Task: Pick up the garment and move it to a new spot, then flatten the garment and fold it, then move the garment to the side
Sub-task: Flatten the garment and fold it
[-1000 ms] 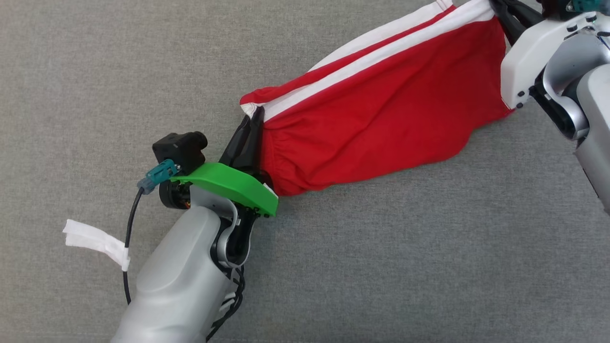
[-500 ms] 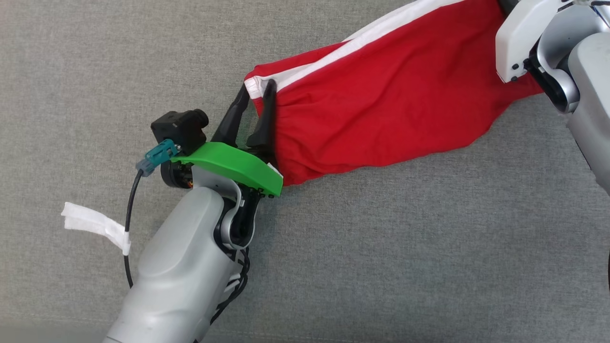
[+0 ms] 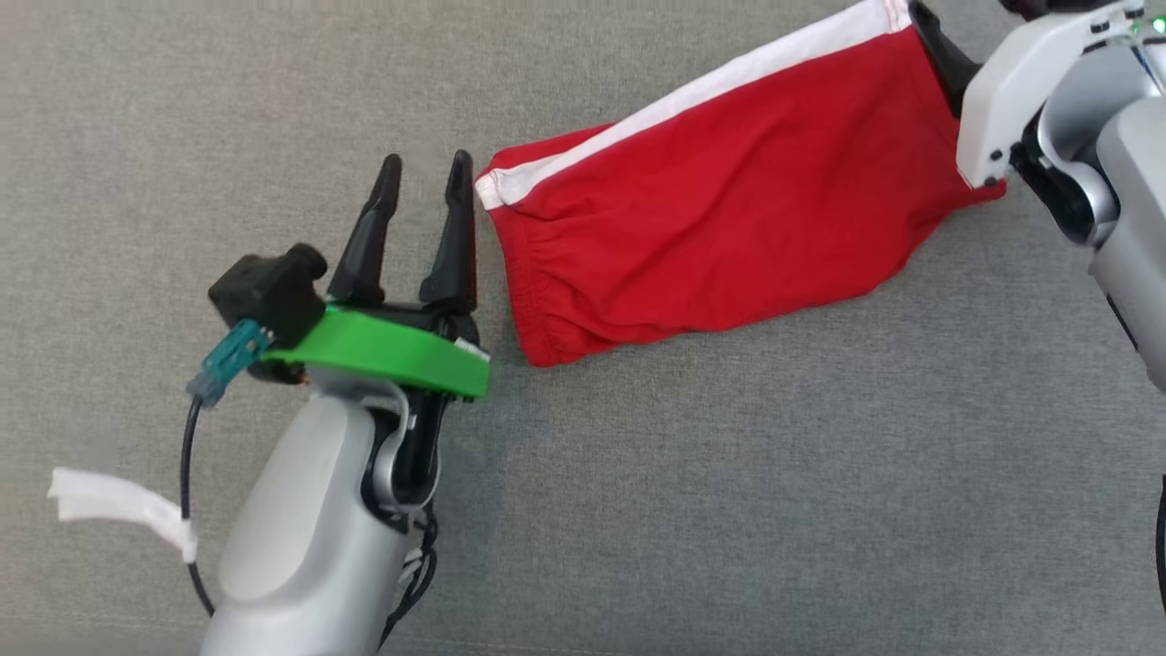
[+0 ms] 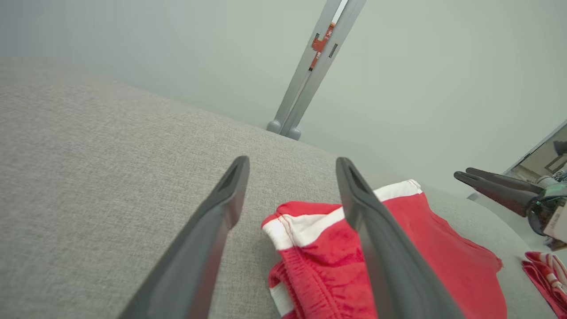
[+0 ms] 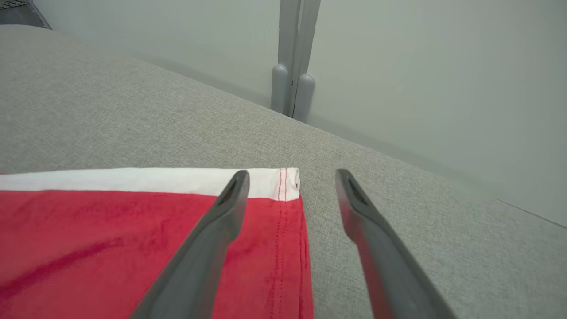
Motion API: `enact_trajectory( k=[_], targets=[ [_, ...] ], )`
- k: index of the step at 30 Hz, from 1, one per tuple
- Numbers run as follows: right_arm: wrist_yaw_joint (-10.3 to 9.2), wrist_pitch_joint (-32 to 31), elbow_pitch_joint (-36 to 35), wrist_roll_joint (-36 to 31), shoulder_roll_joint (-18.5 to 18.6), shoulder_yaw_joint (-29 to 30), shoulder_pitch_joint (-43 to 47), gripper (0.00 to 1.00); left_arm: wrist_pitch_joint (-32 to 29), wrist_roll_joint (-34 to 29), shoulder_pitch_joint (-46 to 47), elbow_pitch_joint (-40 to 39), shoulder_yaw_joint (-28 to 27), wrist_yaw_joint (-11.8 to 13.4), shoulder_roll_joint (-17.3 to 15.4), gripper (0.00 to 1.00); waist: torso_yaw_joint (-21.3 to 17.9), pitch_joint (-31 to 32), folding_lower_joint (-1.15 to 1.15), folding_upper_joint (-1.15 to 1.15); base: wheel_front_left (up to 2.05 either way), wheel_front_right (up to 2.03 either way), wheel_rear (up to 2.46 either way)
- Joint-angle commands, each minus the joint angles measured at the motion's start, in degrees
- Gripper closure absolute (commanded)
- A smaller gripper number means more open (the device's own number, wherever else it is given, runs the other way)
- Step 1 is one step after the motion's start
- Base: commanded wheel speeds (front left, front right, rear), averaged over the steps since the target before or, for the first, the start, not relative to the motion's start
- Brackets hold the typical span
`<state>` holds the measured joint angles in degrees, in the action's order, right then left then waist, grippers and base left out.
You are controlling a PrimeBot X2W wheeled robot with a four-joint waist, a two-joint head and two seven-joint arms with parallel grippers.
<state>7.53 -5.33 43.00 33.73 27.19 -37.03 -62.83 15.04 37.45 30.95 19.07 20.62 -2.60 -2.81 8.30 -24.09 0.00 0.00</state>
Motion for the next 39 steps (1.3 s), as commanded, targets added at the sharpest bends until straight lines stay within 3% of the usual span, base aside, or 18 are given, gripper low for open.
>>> enact_trajectory(
  k=[1,7,12,27,29,30,39],
  targets=[
    [-0.09,-1.1,0.3,1.4,0.4,0.2,1.5,0.0,0.1,-2.3,-2.1,-1.4,-1.5,-0.7,-0.2,0.0,0.0,2.3,0.0,0.0,0.0,0.0,0.0],
    [-0.09,-3.2,2.3,7.0,0.5,3.0,5.2,0.0,0.2,-11.0,-8.7,-7.3,-7.3,-1.6,-0.2,0.0,1.0,3.8,0.0,0.0,0.0,0.0,0.0],
    [-0.09,-3.3,5.8,7.3,1.3,5.0,6.3,0.0,0.2,-15.1,-12.6,-9.3,-9.8,-2.1,-0.2,0.0,3.1,3.2,0.0,0.0,0.0,0.0,0.0],
    [-0.06,-7.4,17.3,6.6,-1.5,8.8,6.9,0.0,0.2,-18.3,-21.1,-13.7,-14.4,-1.6,-0.2,0.0,8.4,1.1,0.0,0.0,0.0,0.0,0.0],
    [-0.04,-8.3,17.9,6.9,-2.5,8.9,7.2,0.61,0.2,-18.6,-21.3,-13.8,-14.6,-1.5,-0.2,0.0,8.5,1.1,0.0,0.0,0.0,0.0,0.0],
    [0.0,-8.3,18.0,7.0,-2.9,8.8,7.4,1.0,0.2,-18.6,-21.3,-13.8,-14.7,-1.5,-0.2,0.0,8.4,1.2,0.0,0.0,0.0,0.0,0.0],
    [-0.11,-4.3,16.1,7.2,-1.7,10.1,8.1,1.0,0.2,-18.8,-21.0,-13.2,-14.6,-2.1,-0.2,0.0,5.2,4.0,0.0,0.0,0.0,0.0,0.0]
  ],
)
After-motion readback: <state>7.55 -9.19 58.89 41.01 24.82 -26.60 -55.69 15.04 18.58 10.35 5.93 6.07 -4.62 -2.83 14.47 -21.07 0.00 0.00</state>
